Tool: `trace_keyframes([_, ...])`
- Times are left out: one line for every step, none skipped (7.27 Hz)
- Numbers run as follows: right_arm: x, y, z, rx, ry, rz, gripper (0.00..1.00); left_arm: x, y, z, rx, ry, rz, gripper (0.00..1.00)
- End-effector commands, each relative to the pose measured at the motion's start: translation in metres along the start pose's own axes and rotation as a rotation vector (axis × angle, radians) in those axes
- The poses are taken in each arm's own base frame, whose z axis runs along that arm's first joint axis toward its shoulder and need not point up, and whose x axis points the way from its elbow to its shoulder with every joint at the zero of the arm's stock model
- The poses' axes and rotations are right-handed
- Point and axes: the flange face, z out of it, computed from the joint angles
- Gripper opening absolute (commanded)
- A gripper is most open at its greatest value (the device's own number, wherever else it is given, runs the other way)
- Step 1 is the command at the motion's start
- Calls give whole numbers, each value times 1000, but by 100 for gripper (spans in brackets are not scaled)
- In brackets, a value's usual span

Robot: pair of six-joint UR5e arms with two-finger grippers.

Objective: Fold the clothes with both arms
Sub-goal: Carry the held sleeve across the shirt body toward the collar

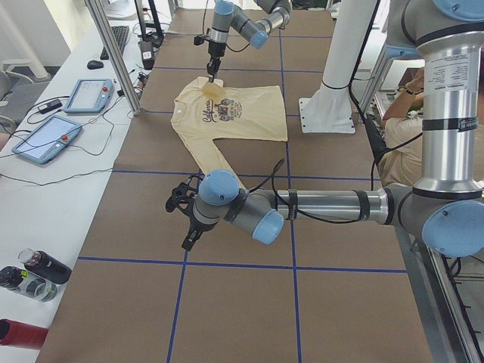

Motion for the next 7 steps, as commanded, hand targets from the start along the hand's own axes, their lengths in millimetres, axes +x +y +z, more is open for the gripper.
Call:
trace_keyframes([-47,46,28,26,8,-41,0,-1,1,1,-2,0,-2,100])
trace_keyframes([-61,58,37,47,11,-53,0,-1,-1,1,-1,0,-1,100])
trace_keyframes([-72,69,48,35,24,-62,0,-1,-1,1,-1,0,-1,100])
trace_keyframes([-73,90,64,28,39,-81,0,-1,-1,1,-1,0,-1,100])
trace_keyframes([-71,103,83,38,64,-91,0,-1,-1,1,-1,0,-1,100])
trace_keyframes([-69,104,91,36,66,-91,0,0,-1,0,0,0,0,100])
trace_keyframes([-71,104,100,35,83,-88,3,2,-4,-1,8,2,3,100])
